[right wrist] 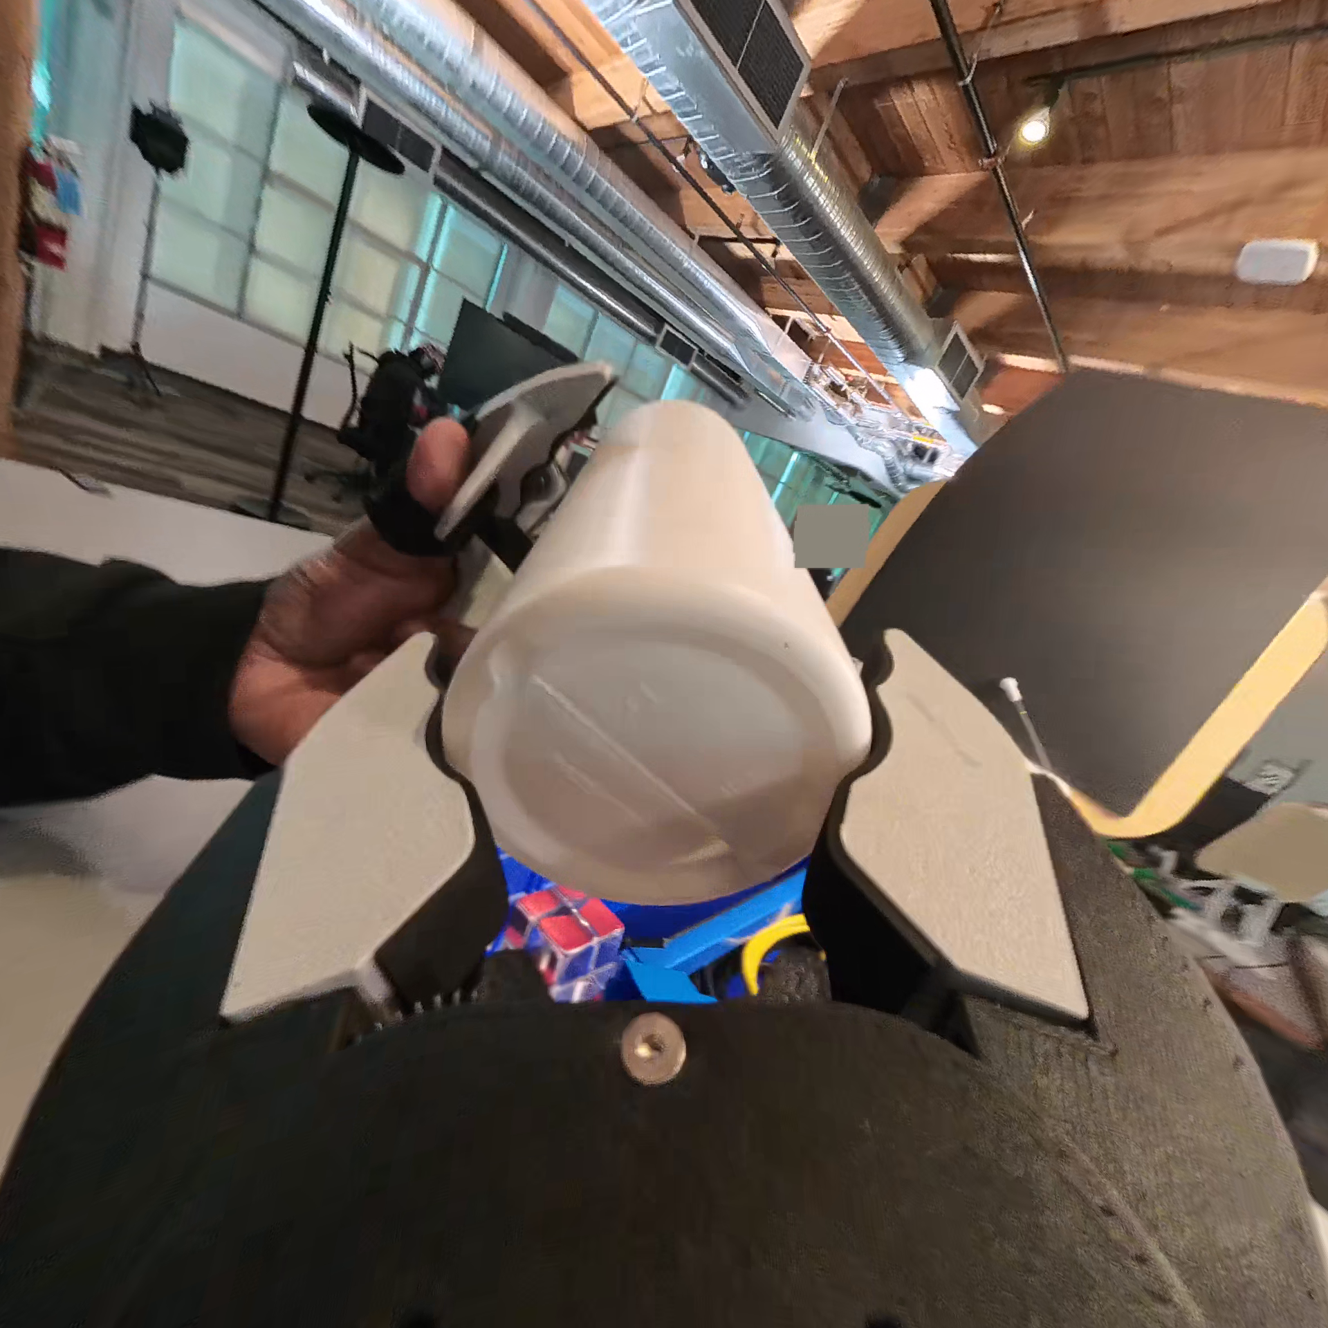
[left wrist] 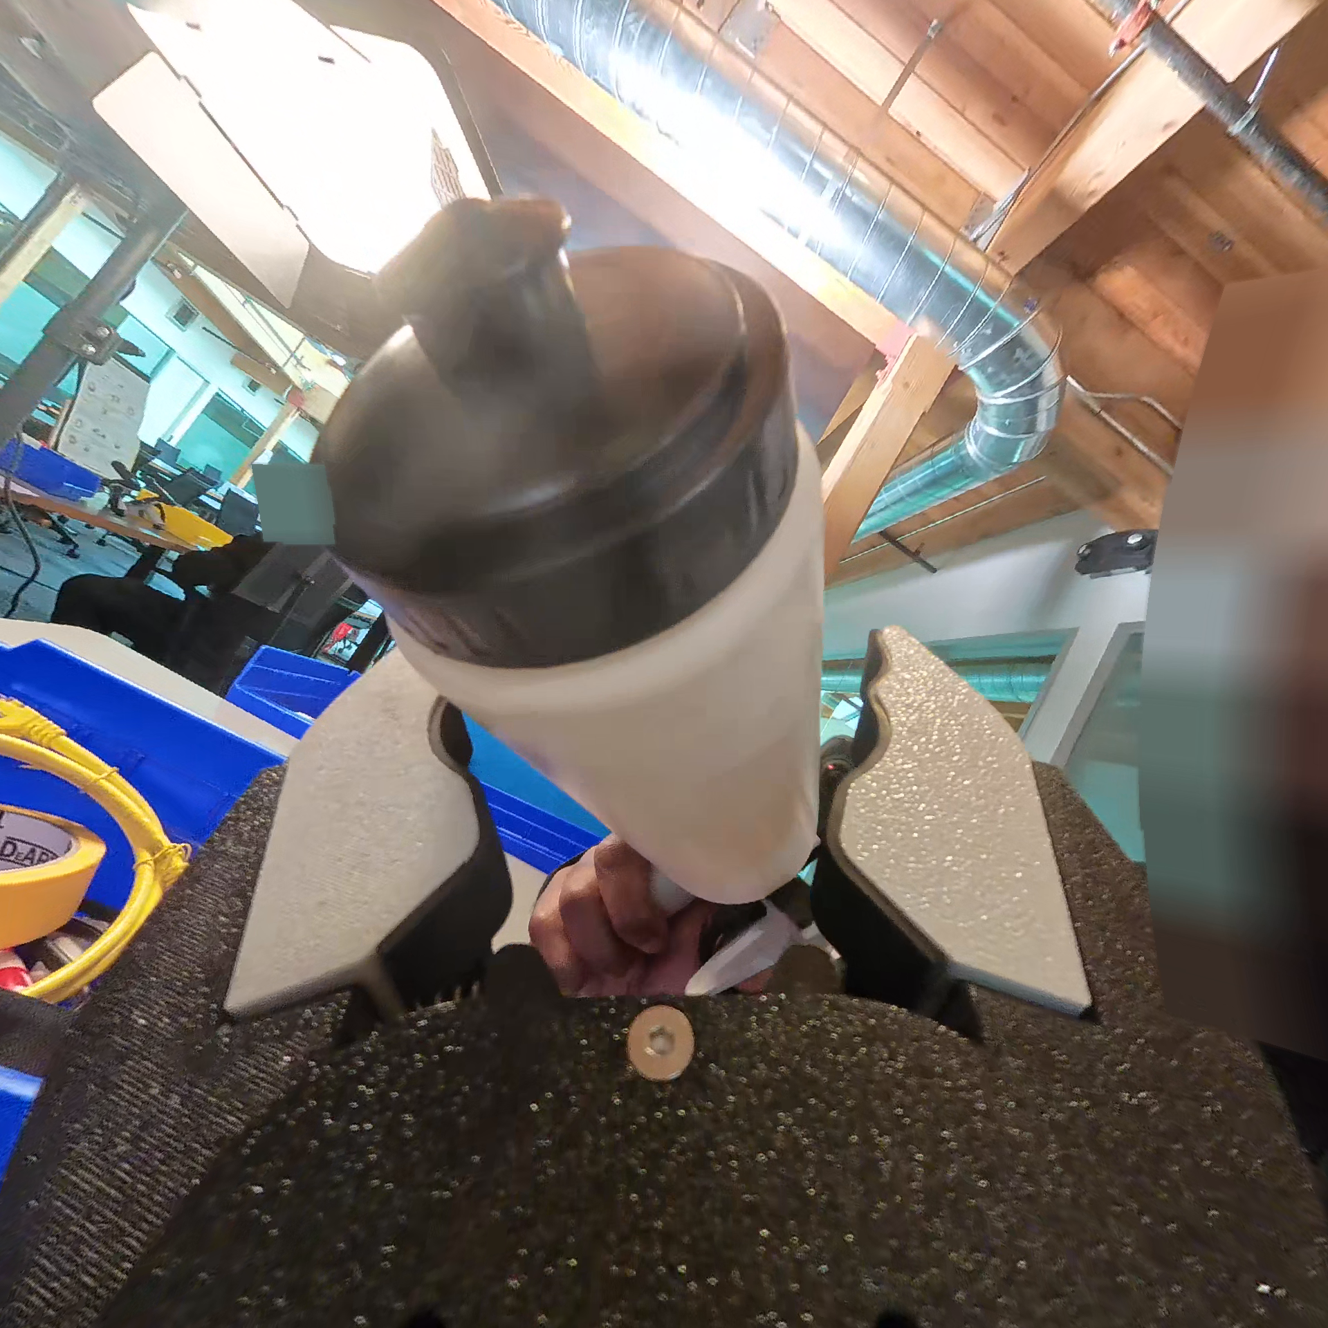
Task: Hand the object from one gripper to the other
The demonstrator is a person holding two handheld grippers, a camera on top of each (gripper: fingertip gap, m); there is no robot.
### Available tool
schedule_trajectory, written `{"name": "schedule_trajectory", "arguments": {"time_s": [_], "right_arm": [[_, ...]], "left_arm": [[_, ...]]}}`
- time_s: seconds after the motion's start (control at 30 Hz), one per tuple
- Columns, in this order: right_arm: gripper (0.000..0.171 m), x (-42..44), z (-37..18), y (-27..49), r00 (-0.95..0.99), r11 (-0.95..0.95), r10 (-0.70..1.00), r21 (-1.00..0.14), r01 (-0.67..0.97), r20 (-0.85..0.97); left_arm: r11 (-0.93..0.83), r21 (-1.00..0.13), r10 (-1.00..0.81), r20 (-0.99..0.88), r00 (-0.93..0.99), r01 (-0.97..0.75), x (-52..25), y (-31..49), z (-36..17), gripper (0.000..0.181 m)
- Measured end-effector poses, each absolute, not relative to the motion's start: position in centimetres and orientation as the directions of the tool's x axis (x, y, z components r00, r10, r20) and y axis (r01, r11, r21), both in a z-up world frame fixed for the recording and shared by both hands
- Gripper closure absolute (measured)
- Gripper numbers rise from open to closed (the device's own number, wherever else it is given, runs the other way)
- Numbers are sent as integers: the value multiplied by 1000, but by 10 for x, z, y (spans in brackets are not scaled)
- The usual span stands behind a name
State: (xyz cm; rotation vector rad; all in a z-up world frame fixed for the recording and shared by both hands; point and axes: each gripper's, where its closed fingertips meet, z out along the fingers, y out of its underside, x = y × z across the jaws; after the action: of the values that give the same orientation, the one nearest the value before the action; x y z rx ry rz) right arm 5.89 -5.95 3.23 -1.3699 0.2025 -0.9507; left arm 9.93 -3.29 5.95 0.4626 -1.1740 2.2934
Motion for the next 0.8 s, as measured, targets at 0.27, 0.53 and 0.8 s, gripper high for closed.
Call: {"name": "schedule_trajectory", "arguments": {"time_s": [0.27, 0.53, 0.8], "right_arm": [[64, 63, 26, -56, 851, 257, -523, -961, 103, -49], [64, 68, 3, -44, 886, 316, -374, -936, -157, -274], [69, 92, -7, -60, 753, 20, -658, -1000, 22, 3]], "left_arm": [[-520, -584, 347, 521, -779, -623, 97, -36, 58, 73], [-498, -632, 306, 513, -802, -594, 97, -32, 58, 80], [-500, -692, 135, 531, -837, -520, 109, -30, 54, 81]]}}
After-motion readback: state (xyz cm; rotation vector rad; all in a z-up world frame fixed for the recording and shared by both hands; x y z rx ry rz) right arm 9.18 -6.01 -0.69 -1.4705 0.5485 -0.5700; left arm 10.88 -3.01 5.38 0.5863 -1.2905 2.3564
